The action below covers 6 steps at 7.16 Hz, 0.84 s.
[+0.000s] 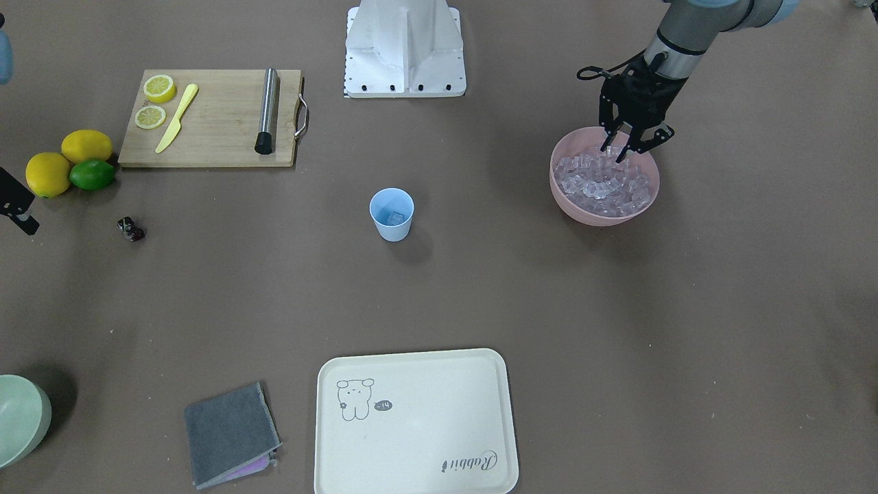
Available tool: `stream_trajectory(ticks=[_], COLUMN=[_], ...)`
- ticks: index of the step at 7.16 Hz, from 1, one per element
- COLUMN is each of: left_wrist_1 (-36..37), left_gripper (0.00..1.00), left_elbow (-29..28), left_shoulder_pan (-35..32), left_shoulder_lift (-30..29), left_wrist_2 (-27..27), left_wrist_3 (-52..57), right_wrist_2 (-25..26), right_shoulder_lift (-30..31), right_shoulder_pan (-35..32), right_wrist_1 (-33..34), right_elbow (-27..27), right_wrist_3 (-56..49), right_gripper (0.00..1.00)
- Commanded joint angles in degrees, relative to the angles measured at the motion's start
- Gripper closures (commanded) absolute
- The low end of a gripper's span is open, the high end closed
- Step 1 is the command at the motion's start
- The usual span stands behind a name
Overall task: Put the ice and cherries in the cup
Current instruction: 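Carry the ice cube with the left gripper over the blue cup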
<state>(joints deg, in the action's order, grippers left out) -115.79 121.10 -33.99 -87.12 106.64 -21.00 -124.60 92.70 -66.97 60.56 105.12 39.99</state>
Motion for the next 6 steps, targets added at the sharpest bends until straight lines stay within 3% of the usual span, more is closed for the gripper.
stream_trajectory(ticks=[1, 3, 6], left_wrist_1=[0.0, -0.1, -0.6], left_gripper=[1.0, 1.0, 1.0], left_elbow=[-3.7, -9.3, -15.6], left_shoulder_pan=[-0.3, 0.5, 4.0], left_shoulder_lift=[-10.5, -23.9, -35.5], left_wrist_2=[1.0, 1.0, 0.4], left_wrist_3=[-12.3, -28.1, -46.7], right_wrist_2=[0.1, 0.1, 0.1], right_shoulder_lift=[-0.1, -0.2, -0.1], right_shoulder_pan=[0.0, 0.0, 0.0], right_wrist_1=[0.0, 0.0, 0.0], right_elbow=[0.0, 0.0, 0.0], right_wrist_3=[0.0, -0.1, -0.1], right_gripper=[0.0, 0.0, 0.0])
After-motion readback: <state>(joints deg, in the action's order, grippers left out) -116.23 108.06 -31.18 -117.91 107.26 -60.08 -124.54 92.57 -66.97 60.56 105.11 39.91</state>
